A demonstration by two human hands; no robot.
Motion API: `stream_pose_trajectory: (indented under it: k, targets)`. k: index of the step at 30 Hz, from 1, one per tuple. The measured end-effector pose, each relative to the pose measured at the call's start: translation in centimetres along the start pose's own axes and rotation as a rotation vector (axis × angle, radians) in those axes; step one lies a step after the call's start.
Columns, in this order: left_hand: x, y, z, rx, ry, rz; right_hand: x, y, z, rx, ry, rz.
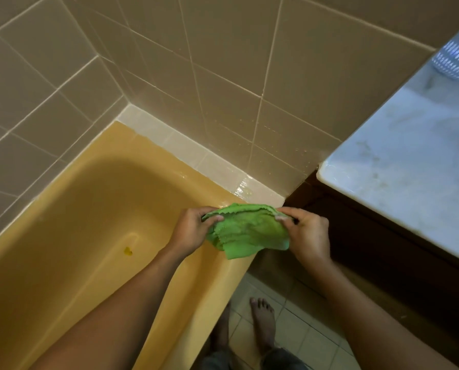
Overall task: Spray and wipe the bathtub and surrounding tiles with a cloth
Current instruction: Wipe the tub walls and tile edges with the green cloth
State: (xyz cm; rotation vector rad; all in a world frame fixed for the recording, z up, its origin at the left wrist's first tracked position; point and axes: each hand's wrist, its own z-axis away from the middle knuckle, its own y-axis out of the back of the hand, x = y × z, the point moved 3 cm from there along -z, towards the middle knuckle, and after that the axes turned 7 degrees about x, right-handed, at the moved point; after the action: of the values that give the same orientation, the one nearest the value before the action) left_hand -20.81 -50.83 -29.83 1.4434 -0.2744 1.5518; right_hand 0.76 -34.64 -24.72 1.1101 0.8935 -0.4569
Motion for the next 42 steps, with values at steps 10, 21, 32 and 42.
stream_pose_trajectory:
  k: [10, 21, 32, 42]
  targets:
    - [-4.1, -2.6, -10.1, 0.147, -0.015, -0.117, 2.1, -8.7, -6.5, 0.118, 0.142, 0.387]
    - [-5.0, -3.6, -16.4, 0.172, -0.142, -0.218, 4.3, -15.1, -5.0, 0.141, 0.534, 0.404]
    - [-11.1, 1.9, -17.9, -0.04, -0.193, -0.881, 9.7, -16.2, -5.6, -0.158, 0.338, 0.879]
    - [-11.8, 2.3, -19.1, -0.019, -0.173, -0.901, 7.9, -19.5, -4.2, -0.248, 0.473, 0.843]
